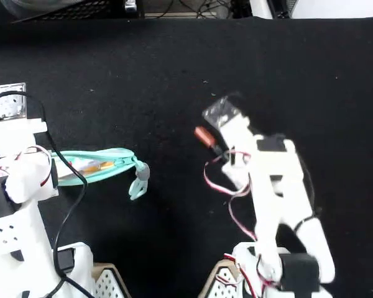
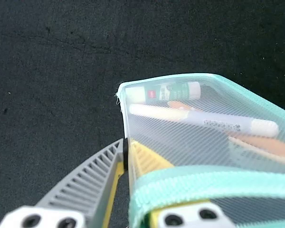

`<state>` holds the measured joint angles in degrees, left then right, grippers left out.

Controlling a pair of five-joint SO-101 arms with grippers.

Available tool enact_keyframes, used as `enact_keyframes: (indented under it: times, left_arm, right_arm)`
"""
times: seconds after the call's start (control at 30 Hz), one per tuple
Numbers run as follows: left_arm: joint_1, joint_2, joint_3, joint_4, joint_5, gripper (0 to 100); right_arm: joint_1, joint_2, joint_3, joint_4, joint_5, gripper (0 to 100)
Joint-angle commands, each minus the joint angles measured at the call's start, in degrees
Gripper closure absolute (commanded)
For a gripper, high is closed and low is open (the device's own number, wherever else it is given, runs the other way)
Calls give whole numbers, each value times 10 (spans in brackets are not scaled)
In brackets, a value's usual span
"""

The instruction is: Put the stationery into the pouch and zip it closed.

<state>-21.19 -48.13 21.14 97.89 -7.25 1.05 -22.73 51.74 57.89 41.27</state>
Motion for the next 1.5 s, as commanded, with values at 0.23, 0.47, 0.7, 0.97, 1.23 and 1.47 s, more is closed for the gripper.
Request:
enact_keyframes:
  times: [0.23, 0.47, 0.7, 0.97, 1.23, 1.47]
  left_arm:
    - [9, 8, 1, -10, -4, 967]
    - [9, 8, 1, -10, -4, 967]
    - [9, 8, 1, -10, -4, 967]
    - [9, 8, 1, -10, -4, 967]
    - [9, 8, 1, -10, -4, 967]
    - [9, 8, 1, -10, -4, 967]
  right_arm:
    - [-86, -21, -65, 39, -26, 835]
    - [-151, 103, -201, 38, -123, 835]
    - [-142, 311, -326, 38, -120, 835]
    - [-143, 412, -415, 39, -120, 835]
    - [-141, 473, -432, 39, -120, 952]
    - [-122, 393, -410, 38, -120, 986]
